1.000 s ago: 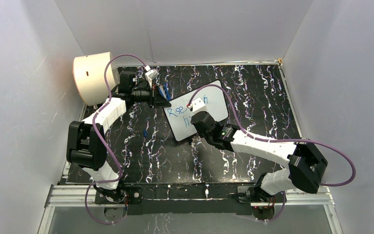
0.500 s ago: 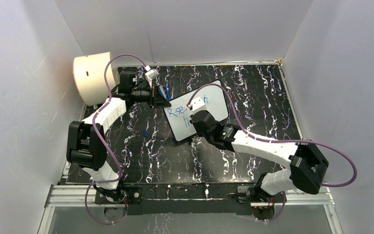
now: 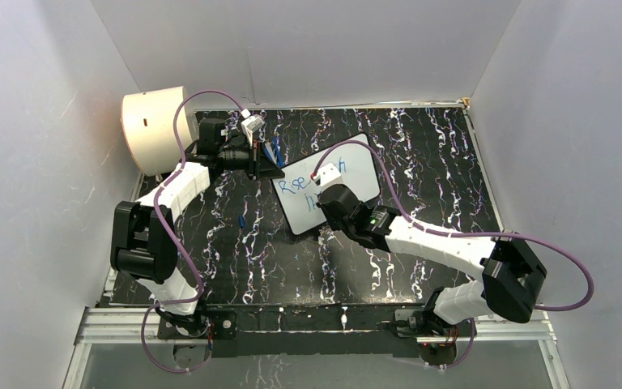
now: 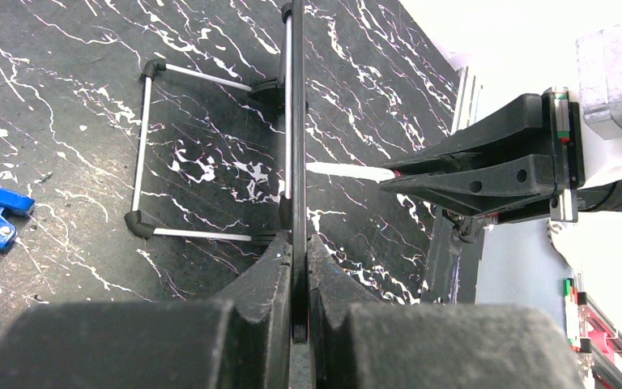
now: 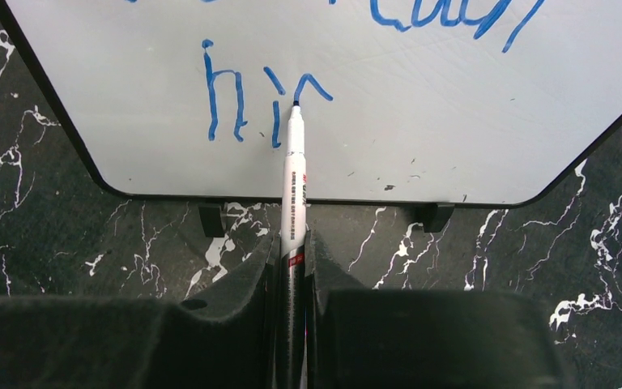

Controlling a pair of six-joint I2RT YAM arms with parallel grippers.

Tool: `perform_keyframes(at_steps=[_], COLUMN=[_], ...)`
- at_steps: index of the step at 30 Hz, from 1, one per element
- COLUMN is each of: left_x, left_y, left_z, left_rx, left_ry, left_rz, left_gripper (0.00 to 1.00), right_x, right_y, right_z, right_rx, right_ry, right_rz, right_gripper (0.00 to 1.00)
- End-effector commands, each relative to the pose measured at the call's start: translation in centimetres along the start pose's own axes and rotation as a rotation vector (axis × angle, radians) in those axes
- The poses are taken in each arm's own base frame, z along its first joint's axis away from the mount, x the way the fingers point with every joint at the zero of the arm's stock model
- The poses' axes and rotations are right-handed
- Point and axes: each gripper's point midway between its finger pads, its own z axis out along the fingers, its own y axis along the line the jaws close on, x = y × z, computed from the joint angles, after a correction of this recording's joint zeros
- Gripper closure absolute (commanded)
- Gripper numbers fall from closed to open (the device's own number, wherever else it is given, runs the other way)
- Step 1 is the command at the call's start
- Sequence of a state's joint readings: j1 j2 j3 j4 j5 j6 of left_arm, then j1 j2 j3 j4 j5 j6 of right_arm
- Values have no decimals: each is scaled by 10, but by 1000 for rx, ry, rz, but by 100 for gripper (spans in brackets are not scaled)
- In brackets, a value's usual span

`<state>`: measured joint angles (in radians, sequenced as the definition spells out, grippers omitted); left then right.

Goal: Write a sentence on the whiteboard

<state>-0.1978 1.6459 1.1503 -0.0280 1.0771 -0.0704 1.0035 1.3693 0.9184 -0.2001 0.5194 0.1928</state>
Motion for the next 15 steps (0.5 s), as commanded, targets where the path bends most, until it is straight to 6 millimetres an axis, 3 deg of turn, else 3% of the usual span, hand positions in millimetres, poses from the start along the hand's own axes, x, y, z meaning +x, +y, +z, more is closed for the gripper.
perform_keyframes(at_steps=[1,15], left_x=[3,3], left_y=[-13,-13], left_z=[4,4], left_rx=[33,32], left_ry=[26,26], left_rz=[2,4], left_gripper=[100,100], right_x=[0,9], right_y=[0,-4], right_z=[-3,1], right_rx=[-7,24], right_ry=[6,35], right_rz=[18,6], right_gripper=[100,100])
